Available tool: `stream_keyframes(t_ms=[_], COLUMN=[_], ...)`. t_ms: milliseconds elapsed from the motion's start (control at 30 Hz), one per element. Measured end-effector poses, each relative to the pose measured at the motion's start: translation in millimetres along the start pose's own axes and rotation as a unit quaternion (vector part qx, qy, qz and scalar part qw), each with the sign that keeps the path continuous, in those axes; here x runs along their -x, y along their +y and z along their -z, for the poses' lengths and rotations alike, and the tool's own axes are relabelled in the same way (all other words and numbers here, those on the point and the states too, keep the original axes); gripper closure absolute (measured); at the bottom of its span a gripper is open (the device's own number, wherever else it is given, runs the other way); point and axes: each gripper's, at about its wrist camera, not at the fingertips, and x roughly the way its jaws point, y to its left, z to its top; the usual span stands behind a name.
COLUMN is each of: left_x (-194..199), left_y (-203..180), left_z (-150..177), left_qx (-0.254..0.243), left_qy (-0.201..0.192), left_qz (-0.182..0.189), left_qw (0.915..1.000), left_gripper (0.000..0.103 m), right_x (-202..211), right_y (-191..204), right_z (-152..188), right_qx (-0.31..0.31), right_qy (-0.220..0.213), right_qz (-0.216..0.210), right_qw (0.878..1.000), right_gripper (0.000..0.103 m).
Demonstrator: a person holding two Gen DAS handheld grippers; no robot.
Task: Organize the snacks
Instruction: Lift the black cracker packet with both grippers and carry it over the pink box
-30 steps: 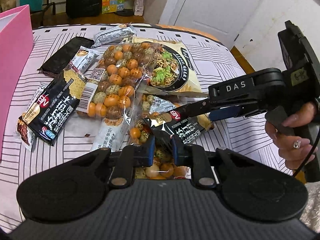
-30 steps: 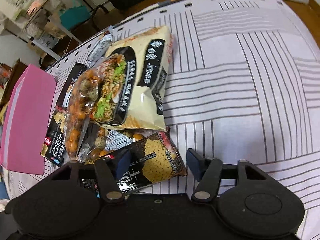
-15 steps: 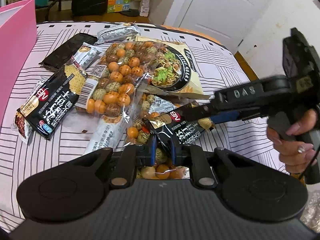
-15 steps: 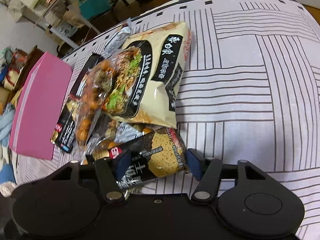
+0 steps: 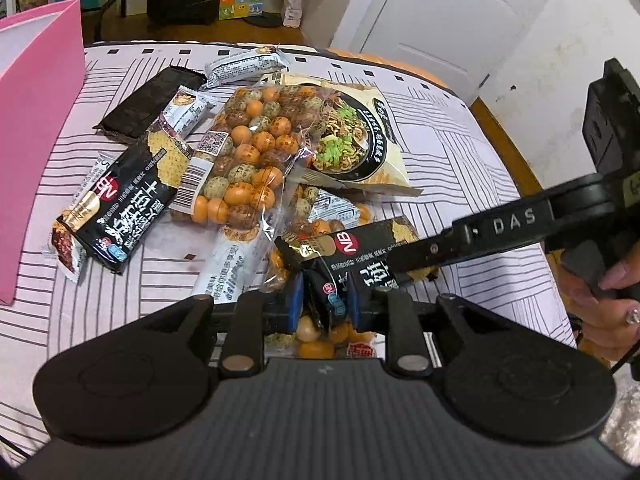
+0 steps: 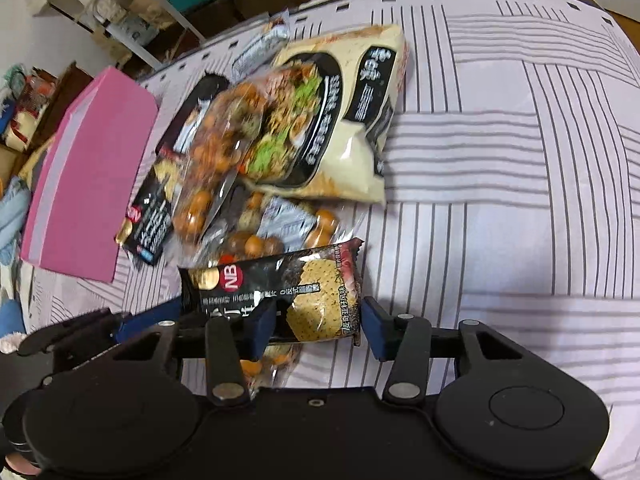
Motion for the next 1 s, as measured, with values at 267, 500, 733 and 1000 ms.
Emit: stream_keyframes(t_ms=[267,500,733,1000], left_x=[16,38,66,115], left_y=[0,0,8,35], left_z=[5,11,19,24], left_qx=[-0.002,-0.007,-0.017,0.003], left_qy=[0.01,0.029,0.027,0.017], left_qz=[0.006,0.009,-0.007,-0.009], left_qw=[0.9999,0.9995,0.9995,0.9998], left_gripper=[0.082,0.082,0.082,0.082], right_x=[18,25,41,48], right_y=[18,43,79,128], right_z=[11,25,50,74], right_qx=[0.016,0.037,0.072,0.11], right_qy=[-0.014,-0.027,-0.058,-0.065], right_qz=[0.008,0.022,0.016,0.013], right_qw=[1.0,0.999,0.996,0.992], right_gripper=[0.048,0.047,0.045,0.045])
